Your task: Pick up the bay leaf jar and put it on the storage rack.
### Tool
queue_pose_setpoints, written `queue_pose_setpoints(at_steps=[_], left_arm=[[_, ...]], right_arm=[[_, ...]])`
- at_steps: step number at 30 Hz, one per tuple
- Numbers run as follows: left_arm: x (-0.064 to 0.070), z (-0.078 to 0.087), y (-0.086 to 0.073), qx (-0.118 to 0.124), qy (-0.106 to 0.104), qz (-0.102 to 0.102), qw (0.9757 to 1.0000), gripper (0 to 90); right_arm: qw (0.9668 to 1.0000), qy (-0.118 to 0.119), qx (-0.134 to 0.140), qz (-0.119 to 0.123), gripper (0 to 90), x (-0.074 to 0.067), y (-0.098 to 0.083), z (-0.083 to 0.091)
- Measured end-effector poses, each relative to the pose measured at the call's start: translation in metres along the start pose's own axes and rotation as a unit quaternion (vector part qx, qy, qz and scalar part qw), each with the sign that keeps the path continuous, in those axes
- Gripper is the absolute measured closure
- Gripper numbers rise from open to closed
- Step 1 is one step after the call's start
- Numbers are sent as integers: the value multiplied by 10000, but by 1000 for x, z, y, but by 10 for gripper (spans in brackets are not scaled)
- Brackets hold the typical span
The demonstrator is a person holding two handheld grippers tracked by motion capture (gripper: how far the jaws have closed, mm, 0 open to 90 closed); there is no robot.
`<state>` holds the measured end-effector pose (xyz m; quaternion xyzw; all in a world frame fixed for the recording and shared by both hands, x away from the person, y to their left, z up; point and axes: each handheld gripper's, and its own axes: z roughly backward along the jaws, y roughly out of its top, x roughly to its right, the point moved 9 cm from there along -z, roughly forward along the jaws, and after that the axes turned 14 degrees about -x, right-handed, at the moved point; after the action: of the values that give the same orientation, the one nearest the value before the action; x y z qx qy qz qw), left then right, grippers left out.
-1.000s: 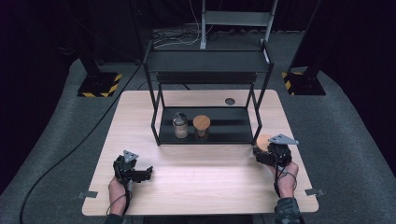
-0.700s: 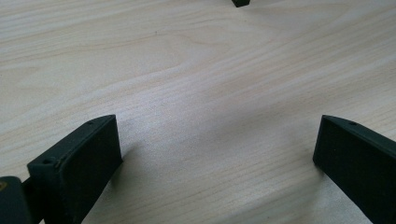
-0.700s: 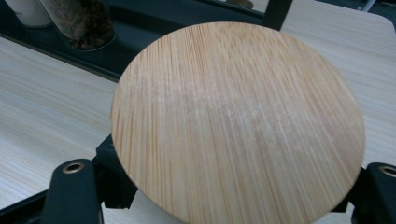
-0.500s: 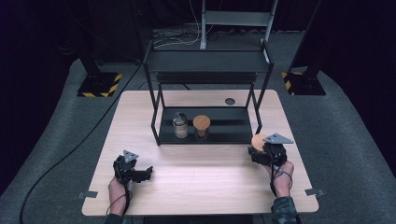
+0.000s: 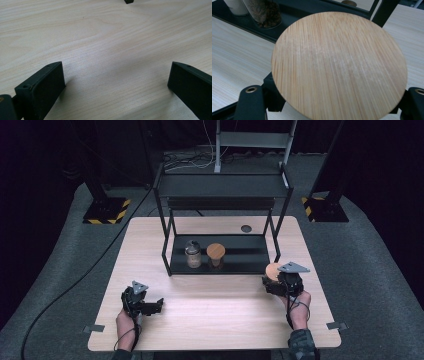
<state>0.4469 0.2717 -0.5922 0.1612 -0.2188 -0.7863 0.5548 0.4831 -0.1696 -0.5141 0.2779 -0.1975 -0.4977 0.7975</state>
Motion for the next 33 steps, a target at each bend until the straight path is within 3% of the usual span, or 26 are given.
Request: queue_pose_setpoints(at_steps=[33], left_arm=[[0,0,0,-4,-15,0,10000,4]], right_arm=[[9998,111,-12,188,246,-14,16,-11]])
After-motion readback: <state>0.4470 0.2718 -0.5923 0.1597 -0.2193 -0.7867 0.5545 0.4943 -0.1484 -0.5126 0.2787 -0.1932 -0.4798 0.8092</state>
